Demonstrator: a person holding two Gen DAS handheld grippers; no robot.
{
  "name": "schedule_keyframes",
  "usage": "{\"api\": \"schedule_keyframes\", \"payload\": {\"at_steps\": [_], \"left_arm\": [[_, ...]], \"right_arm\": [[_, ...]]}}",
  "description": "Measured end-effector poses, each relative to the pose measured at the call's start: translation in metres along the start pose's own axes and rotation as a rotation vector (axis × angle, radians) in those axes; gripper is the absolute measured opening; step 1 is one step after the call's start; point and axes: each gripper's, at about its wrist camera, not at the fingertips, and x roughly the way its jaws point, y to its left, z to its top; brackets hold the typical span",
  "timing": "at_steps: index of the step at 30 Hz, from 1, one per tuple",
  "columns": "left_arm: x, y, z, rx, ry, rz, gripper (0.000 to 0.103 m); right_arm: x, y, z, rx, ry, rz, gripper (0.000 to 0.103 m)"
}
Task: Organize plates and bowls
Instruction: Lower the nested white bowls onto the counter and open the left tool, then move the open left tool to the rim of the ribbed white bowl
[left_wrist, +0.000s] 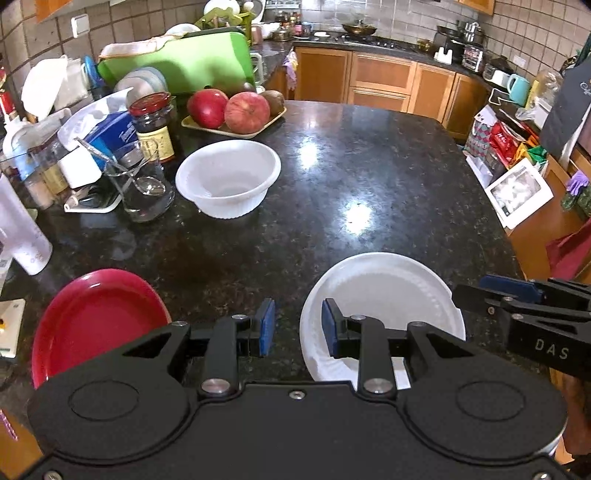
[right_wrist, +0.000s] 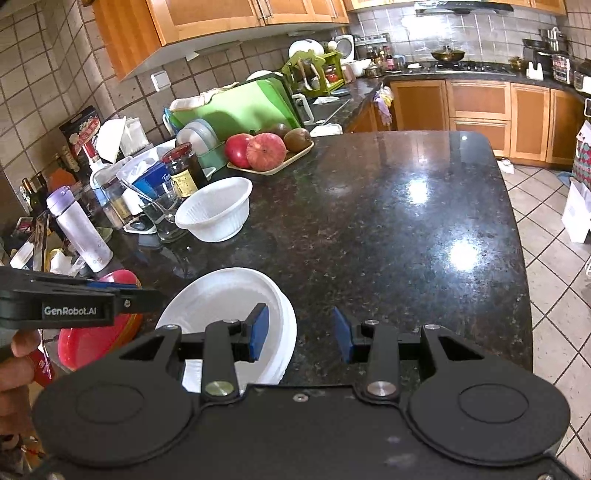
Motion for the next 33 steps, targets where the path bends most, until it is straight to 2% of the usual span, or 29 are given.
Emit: {"api": "schedule_keyframes", "payload": {"at_steps": [11,20,29,31,33], "left_arm": [[0.000,0.005,-0.008,-0.028,0.028,0.049,0.039],[0.009,0.017,-0.001,-0.025,0.039,0.046,0.039],[0.007,0.059,0.035,-0.048,0.009,0.023,0.040],[0.006,0.070,0.045,-0.060,0.001,0.023,0.051],[0.006,0.077,0.054,-0.064,-0.021,0.021,0.055]], "right_arm": [[0.030,-0.014,-0.003,0.073,0.081,-0.003,0.041],[0.013,0.002,0.007,0.053,0.029,-0.005,0.041],[0.006,0.039,0.058,0.025,-0.049,0.013,0.041],[0.011,0.049,0.072,0.025,-0.051,0.028,0.043],[0.019,0.057,0.084,0.032,-0.049,0.027,0.046]]}}
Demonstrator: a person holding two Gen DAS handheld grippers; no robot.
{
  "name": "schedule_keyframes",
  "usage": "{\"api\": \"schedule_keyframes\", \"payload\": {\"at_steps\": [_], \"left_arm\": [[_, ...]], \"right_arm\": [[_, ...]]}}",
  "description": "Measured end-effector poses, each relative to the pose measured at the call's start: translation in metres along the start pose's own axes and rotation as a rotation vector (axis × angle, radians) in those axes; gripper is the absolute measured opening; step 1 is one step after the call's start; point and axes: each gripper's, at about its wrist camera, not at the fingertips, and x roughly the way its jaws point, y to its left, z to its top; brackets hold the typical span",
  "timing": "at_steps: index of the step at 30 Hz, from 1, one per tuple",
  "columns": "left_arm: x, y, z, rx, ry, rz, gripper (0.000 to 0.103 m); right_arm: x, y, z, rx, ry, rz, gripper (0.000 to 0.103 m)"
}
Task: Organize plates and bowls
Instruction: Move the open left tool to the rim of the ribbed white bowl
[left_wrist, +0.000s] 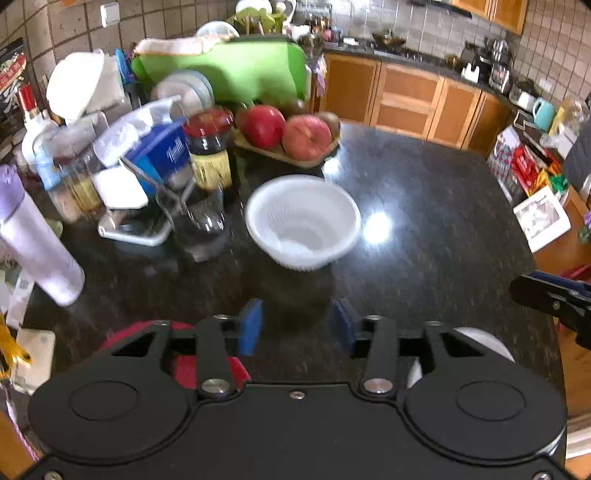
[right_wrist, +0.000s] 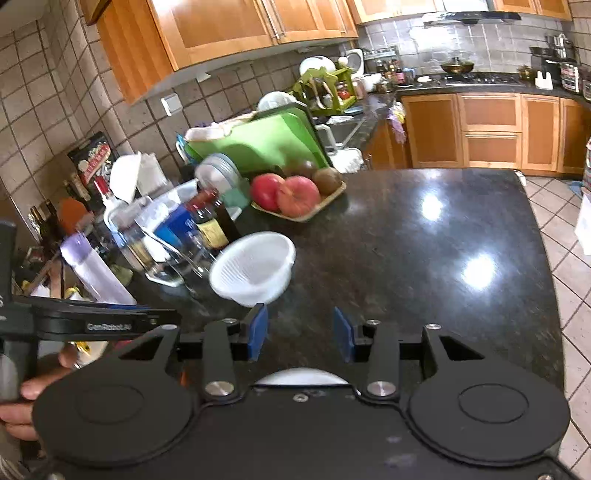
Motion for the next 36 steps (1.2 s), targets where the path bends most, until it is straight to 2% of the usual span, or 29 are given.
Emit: {"api": "schedule_keyframes", "payload": {"at_steps": [8,17,27,36], "left_arm": [[0.016,0.017,0.024,-0.017,-0.028,0.033,0.057],[0.051,0.020,0.036,-0.011,0.024,0.055,0.057],[0.084,0.024,0.050,-0.015,0.082,0.037,0.057],[0.103,0.033,0.066,-0.029,0.114,0.016,0.057]], "right_arm": [[0.039,0.027,0.031,-0.034,-0.011,-0.053,0.058],[0.086,0.031,0.048,-0.046,0.052,-0.122,0.059],[0.136,0.025,0.063,-0.068,0.154,-0.129,0.059],[0.177,0.026,0.069,-0.104,0.239,-0.101,0.059]]}}
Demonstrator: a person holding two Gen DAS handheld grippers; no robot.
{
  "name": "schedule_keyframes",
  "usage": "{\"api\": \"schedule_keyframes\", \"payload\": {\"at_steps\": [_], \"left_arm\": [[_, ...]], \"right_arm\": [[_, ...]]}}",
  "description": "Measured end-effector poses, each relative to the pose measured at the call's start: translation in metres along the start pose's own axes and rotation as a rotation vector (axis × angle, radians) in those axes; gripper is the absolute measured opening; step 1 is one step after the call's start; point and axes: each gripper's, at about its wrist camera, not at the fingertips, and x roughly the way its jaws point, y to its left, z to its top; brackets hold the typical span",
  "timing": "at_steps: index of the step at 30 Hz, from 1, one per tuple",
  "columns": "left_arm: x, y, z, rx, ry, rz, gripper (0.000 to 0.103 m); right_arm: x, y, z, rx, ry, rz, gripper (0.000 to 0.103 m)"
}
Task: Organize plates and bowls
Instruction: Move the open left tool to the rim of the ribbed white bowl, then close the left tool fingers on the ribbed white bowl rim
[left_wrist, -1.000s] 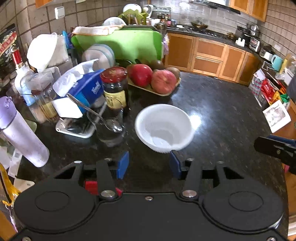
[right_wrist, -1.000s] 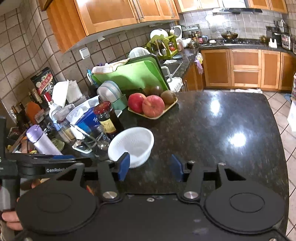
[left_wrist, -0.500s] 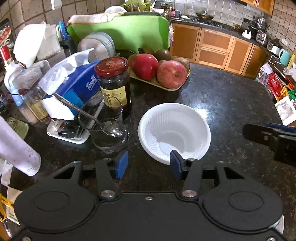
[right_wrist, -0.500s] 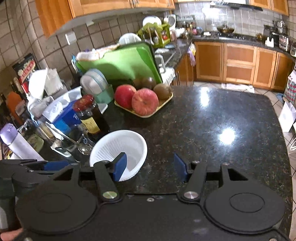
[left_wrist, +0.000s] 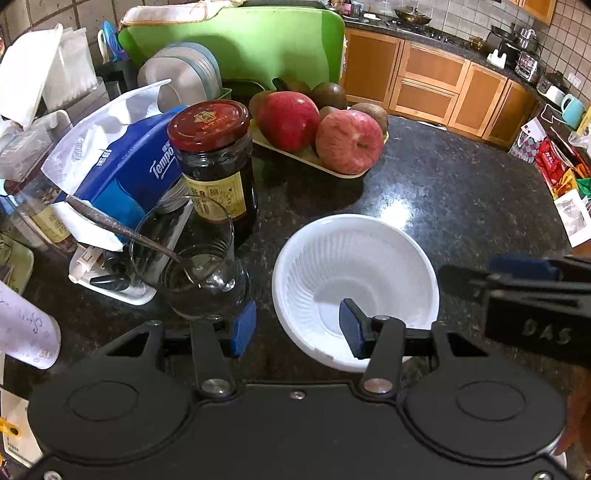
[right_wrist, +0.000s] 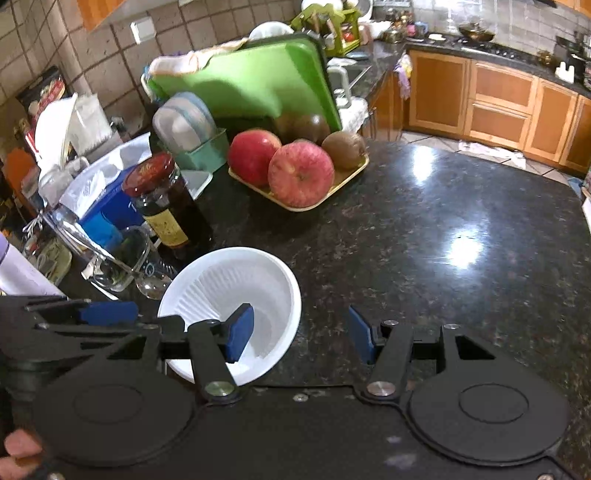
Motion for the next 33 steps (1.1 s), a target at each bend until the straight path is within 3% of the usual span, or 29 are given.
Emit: {"api": "schedule_keyframes", "payload": {"at_steps": [14,24,29,33], "left_arm": [[0.016,-0.004,0.008,0.019,0.047,-0.041,0.056],[0.032,-0.008,0.005,0.029,0.065,-0.017,0.053],[0.035,-0.007,0.007,0.031,0.061,-0.004,0.052],[0.041,-0.010,0.009,0.039,0.076,-0.011,0.043]], "right_arm": [[0.043,-0.009,-0.001,0.002,0.064,0.010,0.057],[0.052,-0.009,-0.003,-0.008,0.083,0.005,0.055],[0.050,-0.014,-0.006,-0.004,0.083,-0.001,0.043],[0.049,-0.017,-0.006,0.009,0.087,0.000,0.036]]}}
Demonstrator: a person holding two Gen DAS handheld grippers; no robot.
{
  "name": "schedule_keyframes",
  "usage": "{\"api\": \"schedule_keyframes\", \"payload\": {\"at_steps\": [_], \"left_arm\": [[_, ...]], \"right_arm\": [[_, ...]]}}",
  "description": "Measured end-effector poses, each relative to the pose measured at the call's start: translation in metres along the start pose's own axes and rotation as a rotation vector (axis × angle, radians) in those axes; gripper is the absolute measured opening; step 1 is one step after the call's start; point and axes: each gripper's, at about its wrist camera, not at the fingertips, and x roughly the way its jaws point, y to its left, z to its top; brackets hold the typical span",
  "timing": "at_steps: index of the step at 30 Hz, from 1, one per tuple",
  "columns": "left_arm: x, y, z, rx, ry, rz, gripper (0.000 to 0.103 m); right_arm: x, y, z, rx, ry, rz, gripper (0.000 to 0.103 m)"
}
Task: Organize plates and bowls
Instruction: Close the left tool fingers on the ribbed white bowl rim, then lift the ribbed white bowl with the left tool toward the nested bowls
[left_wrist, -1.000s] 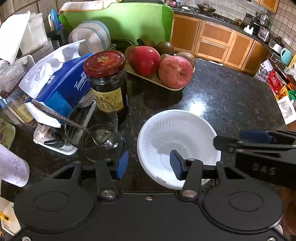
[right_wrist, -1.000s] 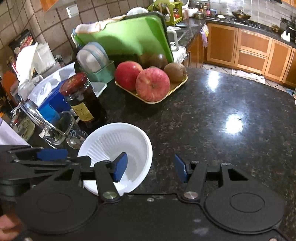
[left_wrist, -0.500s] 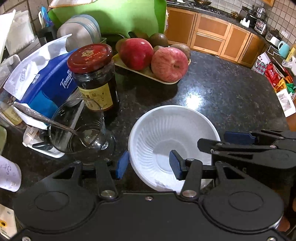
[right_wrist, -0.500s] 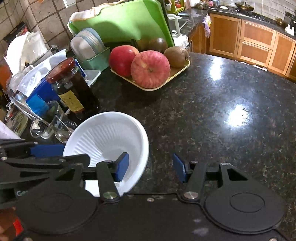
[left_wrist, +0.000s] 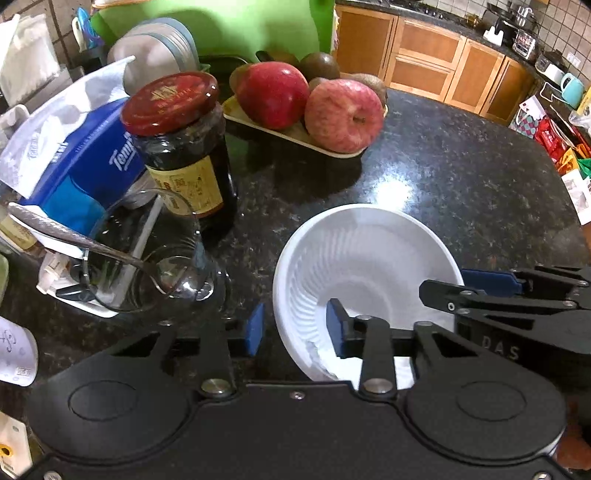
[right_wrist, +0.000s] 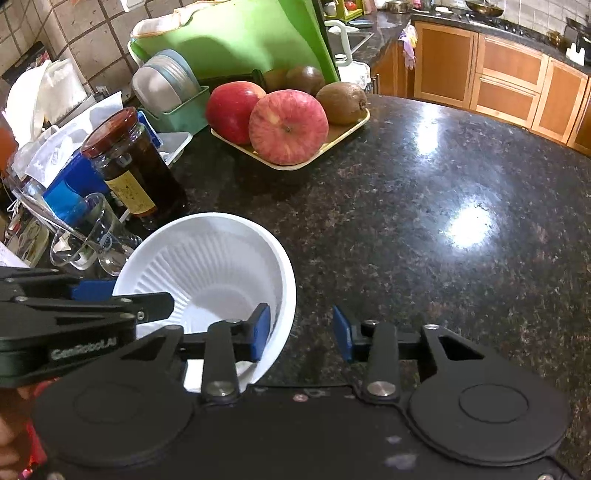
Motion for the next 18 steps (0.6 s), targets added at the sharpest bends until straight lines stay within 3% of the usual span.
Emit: {"api": "schedule_keyframes", "payload": {"at_steps": [5,11,18], "left_arm": [[0.008,-0.004,0.002,0.013,0.012,0.010,0.023],[0.006,-0.005,0.001,0.025,0.010,-0.018,0.017],[0.001,-0.013,0.001,0.050,0.008,-0.054,0.016]], "right_arm": [[-0.005,0.000,-0.002,-0.016,-0.006,-0.015,0.030],[-0.011,-0.003,-0.006,-0.023,-0.005,-0.017,0.027],[-0.020,-0.006,-0.010,-0.001,0.005,-0.004,0.024]]}}
